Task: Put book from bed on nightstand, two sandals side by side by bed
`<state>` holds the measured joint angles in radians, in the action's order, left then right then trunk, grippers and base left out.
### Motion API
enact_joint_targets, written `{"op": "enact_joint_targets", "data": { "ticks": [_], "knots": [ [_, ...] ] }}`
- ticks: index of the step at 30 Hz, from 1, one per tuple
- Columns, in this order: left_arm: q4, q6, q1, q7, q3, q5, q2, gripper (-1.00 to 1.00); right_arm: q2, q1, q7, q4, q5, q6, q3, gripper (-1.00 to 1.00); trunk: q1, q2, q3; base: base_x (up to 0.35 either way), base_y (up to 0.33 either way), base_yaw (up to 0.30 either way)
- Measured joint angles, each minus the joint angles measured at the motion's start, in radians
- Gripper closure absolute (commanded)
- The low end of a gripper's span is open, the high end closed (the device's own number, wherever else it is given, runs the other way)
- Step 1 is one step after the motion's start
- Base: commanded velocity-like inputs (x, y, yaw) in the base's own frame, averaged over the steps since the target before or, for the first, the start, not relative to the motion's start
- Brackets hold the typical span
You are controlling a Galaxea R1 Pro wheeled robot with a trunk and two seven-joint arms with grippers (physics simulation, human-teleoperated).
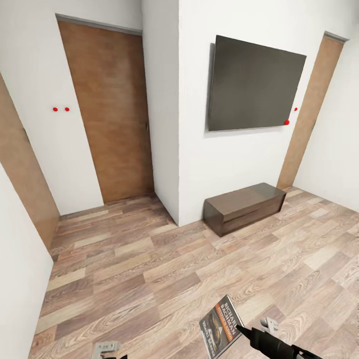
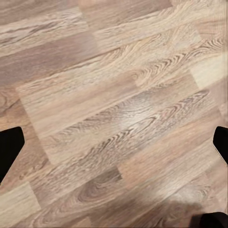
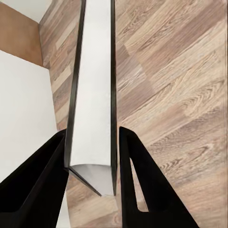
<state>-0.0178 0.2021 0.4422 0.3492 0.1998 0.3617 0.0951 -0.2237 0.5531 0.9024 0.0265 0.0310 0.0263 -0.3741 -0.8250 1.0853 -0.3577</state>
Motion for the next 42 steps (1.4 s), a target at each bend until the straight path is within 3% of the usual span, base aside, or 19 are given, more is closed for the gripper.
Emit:
{"op": "enact_joint_targets", "data": {
  "ticks": [9, 27, 42],
  "knots": [
    [0.000, 0.000, 0.000, 0.000, 0.000, 0.000, 0.001, -1.00, 0.000, 0.000, 0.000, 0.000, 0.000, 0.000, 0.000, 1.00, 0.000, 0.000, 0.000, 0.301, 0.000, -0.300],
    [0.000, 0.000, 0.000, 0.000, 0.000, 0.000, 0.000, -1.00, 0.000, 0.000, 0.002, 0.000, 0.000, 0.000, 0.001, 1.00, -0.001, 0.000, 0.000, 0.018, 0.000, -0.300],
    [0.000, 0.000, -0.001, 0.000, 0.000, 0.000, 0.000, -1.00, 0.000, 0.000, 0.002, 0.000, 0.000, 0.000, 0.000, 1.00, -0.001, 0.000, 0.000, 0.194, 0.000, -0.300]
  ]
}}
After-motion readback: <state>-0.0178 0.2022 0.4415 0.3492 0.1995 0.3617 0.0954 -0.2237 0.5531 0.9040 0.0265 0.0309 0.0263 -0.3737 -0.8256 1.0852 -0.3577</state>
